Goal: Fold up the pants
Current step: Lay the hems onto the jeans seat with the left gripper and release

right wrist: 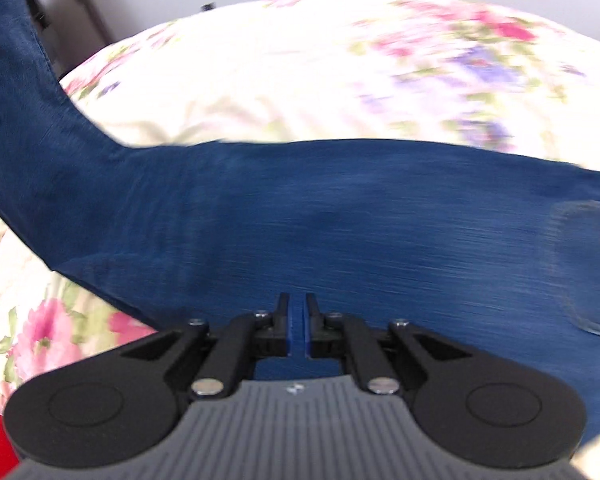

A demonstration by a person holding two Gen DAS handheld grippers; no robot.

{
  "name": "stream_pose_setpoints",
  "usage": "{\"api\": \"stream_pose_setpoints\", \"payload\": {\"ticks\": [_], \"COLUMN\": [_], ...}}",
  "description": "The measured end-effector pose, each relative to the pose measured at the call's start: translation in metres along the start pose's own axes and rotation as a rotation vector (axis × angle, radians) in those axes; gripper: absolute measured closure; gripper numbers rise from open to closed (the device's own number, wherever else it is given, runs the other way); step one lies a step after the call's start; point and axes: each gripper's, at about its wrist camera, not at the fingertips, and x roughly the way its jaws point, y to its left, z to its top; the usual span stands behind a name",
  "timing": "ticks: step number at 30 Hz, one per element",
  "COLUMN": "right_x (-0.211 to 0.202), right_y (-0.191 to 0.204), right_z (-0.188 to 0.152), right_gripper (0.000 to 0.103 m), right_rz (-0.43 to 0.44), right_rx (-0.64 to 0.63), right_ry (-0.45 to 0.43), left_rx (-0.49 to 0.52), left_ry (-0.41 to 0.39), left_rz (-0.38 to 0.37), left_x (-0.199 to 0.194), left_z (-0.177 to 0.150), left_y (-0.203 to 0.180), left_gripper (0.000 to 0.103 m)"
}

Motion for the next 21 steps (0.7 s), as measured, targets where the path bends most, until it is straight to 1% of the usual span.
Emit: {"api": "stream_pose_setpoints", "payload": {"ticks": [1,3,5,6,9,11,14,15,16,17,18,20,21], "right_x": [-0.011,-0.029,-0.046,-0.052,-0.070,-0.074,-0.075,-0.073,-0.072,-0.070,-0.067,-0.063,-0.061], "right_y": [-0.014,-0.039,-0.063,-0.073,-0.108,-0.124,-0.143,-0.146,-0.149,-0.152,-0.155,-0.157,-0.158], "right_z": [-0.004,-0.013,-0.026,-0.031,-0.054,-0.068,-0.089,-0.095,-0.099,-0.103,-0.106,-0.109,-0.110], "right_gripper": [0.101,0.101,0.101,0.101,0.101,0.101,0.101,0.100,0.100,0.100,0.100,0.100,0.100], "right_rz": [-0.014,-0.043,-0.070,-0.077,-0.082,-0.078,-0.067,-0.061,-0.054,-0.047,-0.040,-0.010,0.005], "right_rx": [0.016,0.043,0.069,0.084,0.133,0.164,0.201,0.212,0.222,0.231,0.241,0.262,0.271], "right_ry": [-0.005,-0.016,-0.022,-0.022,-0.024,-0.018,-0.001,0.002,0.006,0.008,0.008,0.006,0.003], "left_rx": [0.020,0.091,0.168,0.210,0.358,0.409,0.443,0.442,0.424,0.385,0.350,0.294,0.274], "left_ry": [0.015,0.041,0.113,0.172,0.271,0.313,0.356,0.386,0.415,0.458,0.487,0.510,0.520], "left_rz": [-0.012,-0.019,-0.030,-0.042,-0.055,-0.053,-0.063,-0.078,-0.095,-0.125,-0.150,-0.193,-0.210], "left_x": [0.007,0.026,0.050,0.063,0.079,0.083,0.077,0.078,0.080,0.084,0.089,0.094,0.095], "left_z": [-0.013,-0.046,-0.079,-0.100,-0.159,-0.190,-0.212,-0.216,-0.217,-0.218,-0.216,-0.214,-0.212], "left_y": [-0.018,-0.058,-0.093,-0.110,-0.146,-0.150,-0.150,-0.148,-0.142,-0.138,-0.132,-0.124,-0.121], "left_gripper": [0.098,0.098,0.098,0.098,0.098,0.098,0.097,0.097,0.095,0.092,0.087,0.085,0.080]}}
